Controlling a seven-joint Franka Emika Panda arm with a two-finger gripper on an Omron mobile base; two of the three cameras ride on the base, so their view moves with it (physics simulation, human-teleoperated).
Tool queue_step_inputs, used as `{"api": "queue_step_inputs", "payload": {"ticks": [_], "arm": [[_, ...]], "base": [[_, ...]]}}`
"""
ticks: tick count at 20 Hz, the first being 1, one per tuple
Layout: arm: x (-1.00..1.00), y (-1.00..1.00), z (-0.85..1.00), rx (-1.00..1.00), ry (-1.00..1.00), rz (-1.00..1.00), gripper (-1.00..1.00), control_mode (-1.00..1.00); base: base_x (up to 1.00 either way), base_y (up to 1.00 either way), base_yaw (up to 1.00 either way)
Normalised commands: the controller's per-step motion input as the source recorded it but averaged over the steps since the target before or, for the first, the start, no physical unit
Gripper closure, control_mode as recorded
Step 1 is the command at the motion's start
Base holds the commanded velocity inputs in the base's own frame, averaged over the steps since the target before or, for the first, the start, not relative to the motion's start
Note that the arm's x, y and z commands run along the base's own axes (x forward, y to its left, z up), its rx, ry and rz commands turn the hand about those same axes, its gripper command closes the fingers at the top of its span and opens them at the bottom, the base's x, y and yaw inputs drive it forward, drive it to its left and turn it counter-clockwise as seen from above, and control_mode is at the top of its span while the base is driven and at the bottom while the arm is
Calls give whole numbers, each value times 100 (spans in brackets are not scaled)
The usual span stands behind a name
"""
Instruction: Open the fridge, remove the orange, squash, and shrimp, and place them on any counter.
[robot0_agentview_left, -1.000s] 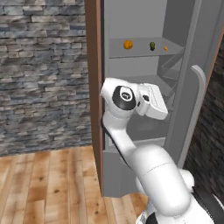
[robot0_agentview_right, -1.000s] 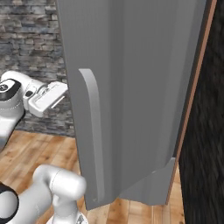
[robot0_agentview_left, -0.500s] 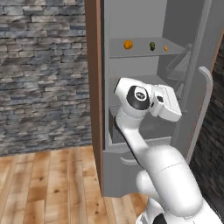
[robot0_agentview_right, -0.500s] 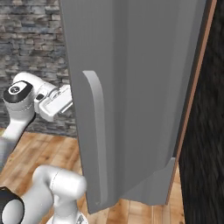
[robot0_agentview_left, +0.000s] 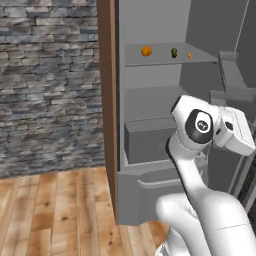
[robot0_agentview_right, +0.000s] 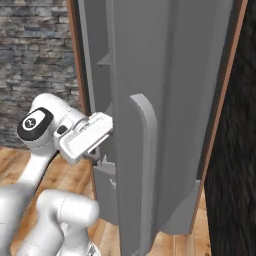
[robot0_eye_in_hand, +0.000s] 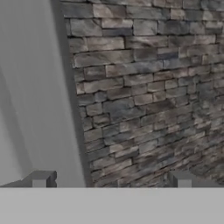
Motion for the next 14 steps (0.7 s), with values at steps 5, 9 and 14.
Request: {"api": "queue_step_inputs", "payload": {"ticks": [5,9,14], "arm": [[-99,-22,2,-3,-23,15,-100,-100],[-30,-61,0,0,-16,19,-100,-100],[34,-11,-11,0,-1,31,-100,-100]], "base": [[0,0,0],[0,0,0],[0,0,0]]}}
